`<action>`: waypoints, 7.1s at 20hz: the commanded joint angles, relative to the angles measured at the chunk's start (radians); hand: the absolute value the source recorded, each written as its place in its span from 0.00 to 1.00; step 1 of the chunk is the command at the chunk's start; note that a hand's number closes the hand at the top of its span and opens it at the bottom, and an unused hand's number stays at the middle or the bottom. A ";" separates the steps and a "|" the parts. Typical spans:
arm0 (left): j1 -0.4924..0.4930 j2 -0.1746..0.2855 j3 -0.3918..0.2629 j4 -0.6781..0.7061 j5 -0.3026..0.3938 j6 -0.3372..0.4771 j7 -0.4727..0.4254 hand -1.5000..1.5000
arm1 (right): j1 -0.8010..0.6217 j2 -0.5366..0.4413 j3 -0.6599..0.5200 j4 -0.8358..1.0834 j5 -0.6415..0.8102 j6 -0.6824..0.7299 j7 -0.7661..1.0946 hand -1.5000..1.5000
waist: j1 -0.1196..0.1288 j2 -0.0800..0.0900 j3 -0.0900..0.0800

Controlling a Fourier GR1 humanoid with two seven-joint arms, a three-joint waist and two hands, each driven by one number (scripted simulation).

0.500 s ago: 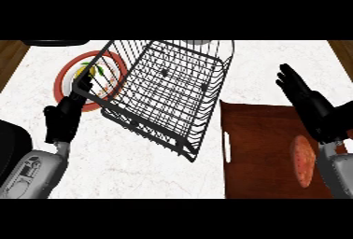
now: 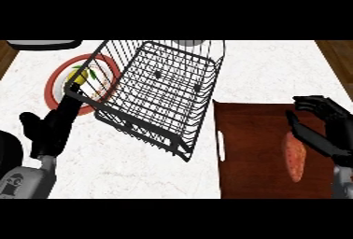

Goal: Pick the sweet potato from the tray and place it in the tiered basket

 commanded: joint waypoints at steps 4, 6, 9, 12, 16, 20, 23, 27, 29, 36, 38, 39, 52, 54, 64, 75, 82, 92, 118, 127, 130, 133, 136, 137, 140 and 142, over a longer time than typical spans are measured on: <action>0.066 0.018 0.014 -0.109 0.062 -0.060 0.073 0.50 | 0.159 0.089 -0.014 -0.103 0.218 -0.305 -0.025 0.00 | 0.028 0.001 0.002; 0.070 0.013 0.036 -0.057 0.059 -0.071 0.037 0.50 | 0.247 0.039 0.029 -0.252 0.272 -0.270 0.033 0.00 | 0.015 0.001 0.001; 0.038 0.009 0.018 -0.094 0.053 -0.048 0.101 0.50 | 0.257 -0.100 0.034 -0.265 0.407 -0.225 0.180 0.00 | 0.015 0.003 -0.001; 0.078 0.034 0.041 -0.101 0.060 -0.060 0.078 0.50 | 0.342 -0.238 0.047 -0.325 0.519 -0.127 0.309 0.00 | 0.009 -0.001 -0.005; 0.065 0.017 0.025 -0.105 0.061 -0.073 0.074 0.50 | 0.345 -0.387 0.112 -0.377 0.508 0.135 0.497 0.00 | 0.027 0.008 -0.006; 0.054 0.019 0.016 -0.130 0.045 -0.064 0.093 0.50 | 0.286 -0.450 0.165 -0.490 0.421 0.342 0.730 0.00 | 0.047 0.007 -0.003; 0.059 0.007 0.023 -0.135 0.048 -0.071 0.101 0.50 | 0.227 -0.421 0.205 -0.592 0.368 0.417 0.910 0.00 | 0.041 0.006 0.000; 0.097 -0.013 0.035 -0.195 0.033 -0.060 0.156 0.50 | 0.088 -0.319 0.249 -0.540 0.442 0.436 1.050 0.00 | 0.041 0.005 0.003; 0.082 -0.017 0.040 -0.211 0.006 -0.052 0.162 0.50 | 0.112 -0.257 0.292 -0.501 0.535 0.383 1.018 0.00 | 0.037 0.005 0.003; 0.106 -0.052 0.056 -0.149 -0.026 -0.090 0.099 0.50 | 0.065 -0.158 0.349 -0.366 0.637 0.399 1.060 0.00 | 0.036 0.006 0.003; 0.097 -0.048 0.091 -0.141 0.005 -0.119 0.094 0.50 | 0.100 -0.145 0.340 -0.315 0.677 0.364 1.015 0.00 | 0.035 0.006 0.003; 0.090 -0.067 0.078 -0.147 -0.026 -0.104 0.109 0.50 | 0.134 -0.150 0.288 -0.273 0.666 0.341 0.910 0.00 | 0.032 0.006 0.003; 0.070 -0.110 0.150 -0.106 -0.078 -0.187 0.113 0.50 | 0.095 -0.067 0.229 -0.059 0.891 0.288 0.748 0.00 | 0.032 0.006 0.003; 0.130 -0.142 0.128 -0.193 -0.117 -0.163 0.135 0.50 | 0.087 -0.041 0.203 -0.057 0.893 0.311 0.736 0.00 | 0.034 0.005 0.003; 0.183 -0.112 0.178 -0.217 -0.084 -0.229 0.121 0.50 | 0.151 -0.085 0.236 0.039 0.876 0.411 0.608 1.00 | 0.037 0.005 0.003; 0.165 -0.178 0.158 -0.236 -0.143 -0.189 0.166 0.50 | 0.163 -0.171 0.257 -0.007 1.013 0.347 0.386 1.00 | 0.035 0.004 0.003; 0.116 -0.164 0.192 -0.210 -0.121 -0.203 0.172 0.50 | 0.229 -0.148 0.185 -0.228 1.052 0.077 0.315 1.00 | 0.015 -0.001 0.003; 0.140 -0.183 0.170 -0.218 -0.158 -0.187 0.177 0.50 | 0.226 -0.093 0.096 -0.714 0.743 0.134 0.312 1.00 | 0.019 0.001 0.002; 0.107 -0.188 0.211 -0.170 -0.152 -0.268 0.160 0.50 | -0.826 0.358 0.419 -0.114 0.931 0.327 0.993 1.00 | 0.047 0.007 0.002; 0.082 -0.171 0.260 -0.172 -0.144 -0.282 0.186 0.50 | -0.844 0.360 0.484 0.059 0.907 0.192 1.006 1.00 | 0.044 0.006 0.002; 0.081 -0.191 0.242 -0.189 -0.156 -0.277 0.192 0.50 | -0.877 0.360 0.513 0.147 0.908 0.136 0.976 1.00 | 0.046 0.007 0.002; 0.113 -0.210 0.234 -0.192 -0.181 -0.262 0.162 0.50 | -0.842 0.359 0.414 0.200 0.968 0.157 0.850 1.00 | 0.042 0.006 0.003; 0.047 -0.232 0.215 -0.161 -0.203 -0.239 0.187 0.50 | -0.888 0.360 0.500 0.324 0.972 0.004 0.883 1.00 | 0.048 0.008 0.002; 0.100 -0.233 0.220 -0.150 -0.202 -0.253 0.161 0.50 | -0.826 0.360 0.462 0.290 1.002 0.021 0.824 1.00 | 0.042 0.007 0.003; 0.132 -0.214 0.235 -0.192 -0.182 -0.284 0.154 0.50 | -0.859 0.360 0.512 0.359 1.028 -0.106 0.830 1.00 | 0.049 0.007 0.003; 0.107 -0.192 0.242 -0.211 -0.165 -0.300 0.189 0.50 | -0.914 0.360 0.482 0.384 1.002 -0.233 0.856 1.00 | 0.061 0.009 0.003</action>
